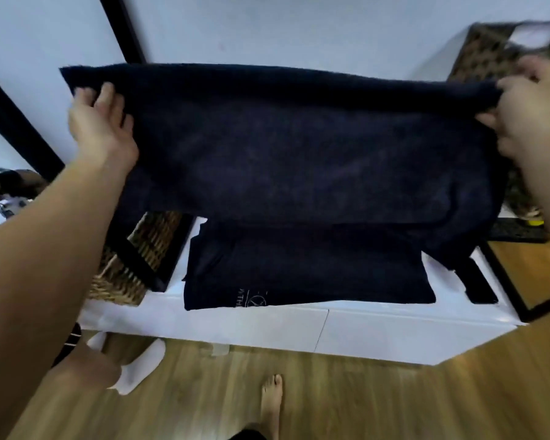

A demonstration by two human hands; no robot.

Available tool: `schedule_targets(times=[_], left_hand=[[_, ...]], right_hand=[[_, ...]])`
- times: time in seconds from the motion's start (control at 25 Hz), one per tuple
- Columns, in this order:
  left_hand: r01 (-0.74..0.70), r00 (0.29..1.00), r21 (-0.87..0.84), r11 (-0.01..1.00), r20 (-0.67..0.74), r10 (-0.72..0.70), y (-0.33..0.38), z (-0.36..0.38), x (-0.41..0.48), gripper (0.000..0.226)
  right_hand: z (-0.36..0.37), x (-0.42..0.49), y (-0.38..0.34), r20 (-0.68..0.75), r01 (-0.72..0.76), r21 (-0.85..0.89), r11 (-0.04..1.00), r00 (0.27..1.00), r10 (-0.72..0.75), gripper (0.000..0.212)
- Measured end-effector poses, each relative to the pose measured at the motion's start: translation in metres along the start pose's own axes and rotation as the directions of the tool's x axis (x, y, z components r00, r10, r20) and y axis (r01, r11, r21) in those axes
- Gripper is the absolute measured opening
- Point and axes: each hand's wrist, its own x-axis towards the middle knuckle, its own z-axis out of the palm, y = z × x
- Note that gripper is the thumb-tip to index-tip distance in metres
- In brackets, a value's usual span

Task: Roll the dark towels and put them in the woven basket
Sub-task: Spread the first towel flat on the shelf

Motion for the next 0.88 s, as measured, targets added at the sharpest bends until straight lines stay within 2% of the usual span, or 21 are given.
schedule_targets(times=[0.04, 0.08, 0.12, 0.16, 0.2, 0.24, 0.32, 0.48, 0.68, 0.8, 0.88], left_hand=[[-0.154, 0.985, 0.324, 0.934, 0.119, 0.121, -0.007, 0.016, 0.008, 0.043], [-0.288, 0.953, 0.631, 0.721, 0.265, 0.149, -0.017, 0.024, 0.005, 0.046], [-0.426, 0.876, 0.745, 0.513, 0.482, 0.027, -0.047, 0.028, 0.01, 0.053], [-0.527, 0.808, 0.803, 0.279, 0.575, -0.129, -0.071, 0.033, 0.011, 0.058], [-0.557, 0.779, 0.818, 0.142, 0.574, -0.251, -0.093, 0.036, 0.018, 0.061], [-0.576, 0.776, 0.817, 0.02, 0.554, -0.301, -0.106, 0.04, 0.021, 0.064], [-0.566, 0.768, 0.824, -0.03, 0.515, -0.381, -0.112, 0.06, 0.04, 0.068], [-0.57, 0.78, 0.817, -0.083, 0.507, -0.367, -0.119, 0.095, 0.089, 0.07], [-0.605, 0.756, 0.792, -0.08, 0.54, -0.37, -0.133, 0.126, 0.131, 0.071], [-0.621, 0.746, 0.779, -0.086, 0.555, -0.368, -0.138, 0.129, 0.142, 0.072], [-0.611, 0.752, 0.79, -0.051, 0.558, -0.351, -0.139, 0.132, 0.142, 0.072]], right_hand=[[0.022, -0.002, 0.005, 0.036, 0.075, -0.172, 0.982, 0.997, -0.07, 0.059], [0.043, -0.005, 0.02, 0.169, 0.189, -0.379, 0.906, 0.977, -0.132, 0.068], [0.057, -0.014, 0.038, 0.365, 0.336, -0.541, 0.771, 0.92, -0.145, 0.069], [0.067, -0.02, 0.063, 0.507, 0.429, -0.665, 0.612, 0.86, -0.053, 0.065], [0.074, -0.024, 0.082, 0.578, 0.499, -0.741, 0.45, 0.815, 0.048, 0.062], [0.082, -0.021, 0.09, 0.591, 0.522, -0.782, 0.341, 0.796, 0.135, 0.061], [0.103, 0.005, 0.097, 0.588, 0.518, -0.797, 0.31, 0.784, 0.202, 0.06], [0.129, 0.048, 0.098, 0.565, 0.511, -0.815, 0.273, 0.804, 0.184, 0.061], [0.159, 0.082, 0.109, 0.545, 0.485, -0.827, 0.283, 0.815, 0.196, 0.065], [0.166, 0.092, 0.112, 0.551, 0.499, -0.819, 0.282, 0.821, 0.147, 0.064], [0.168, 0.094, 0.109, 0.541, 0.485, -0.805, 0.342, 0.837, 0.087, 0.063]])
